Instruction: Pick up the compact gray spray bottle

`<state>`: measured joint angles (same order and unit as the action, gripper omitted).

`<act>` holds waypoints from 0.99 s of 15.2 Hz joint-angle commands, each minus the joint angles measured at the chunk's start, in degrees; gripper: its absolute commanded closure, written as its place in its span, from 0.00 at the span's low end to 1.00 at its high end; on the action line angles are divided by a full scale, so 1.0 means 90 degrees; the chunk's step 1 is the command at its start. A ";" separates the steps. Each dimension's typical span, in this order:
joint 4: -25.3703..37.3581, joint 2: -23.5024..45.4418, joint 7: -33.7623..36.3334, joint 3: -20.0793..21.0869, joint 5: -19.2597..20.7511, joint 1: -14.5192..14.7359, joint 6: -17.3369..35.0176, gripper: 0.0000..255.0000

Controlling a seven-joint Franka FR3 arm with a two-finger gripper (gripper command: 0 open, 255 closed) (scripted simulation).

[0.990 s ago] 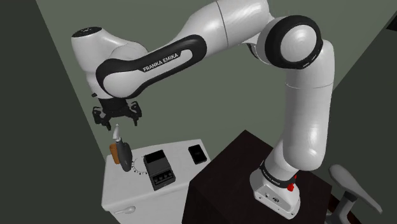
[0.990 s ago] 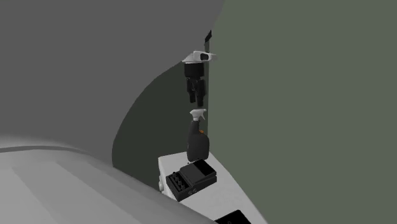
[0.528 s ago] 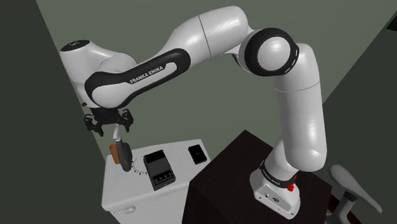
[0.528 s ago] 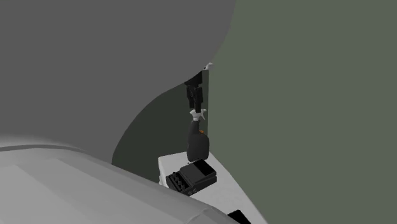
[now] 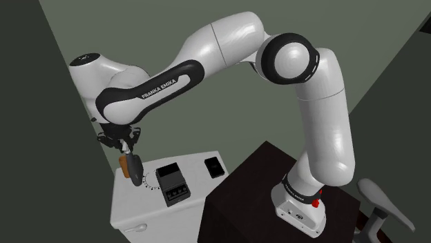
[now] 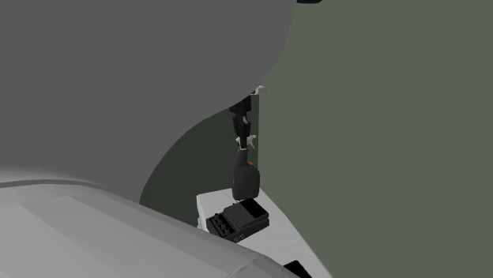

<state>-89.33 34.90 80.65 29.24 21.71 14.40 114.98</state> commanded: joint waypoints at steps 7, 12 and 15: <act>-0.0005 -0.0003 0.0001 0.0001 -0.0001 -0.0001 0.0000 1.00; 0.0151 -0.0185 -0.0078 0.0068 -0.0109 -0.0026 -0.0317 1.00; 0.0266 -0.0282 -0.0124 0.0103 -0.0168 -0.0035 -0.0516 1.00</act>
<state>-87.40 32.65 79.66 30.04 20.39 14.07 111.06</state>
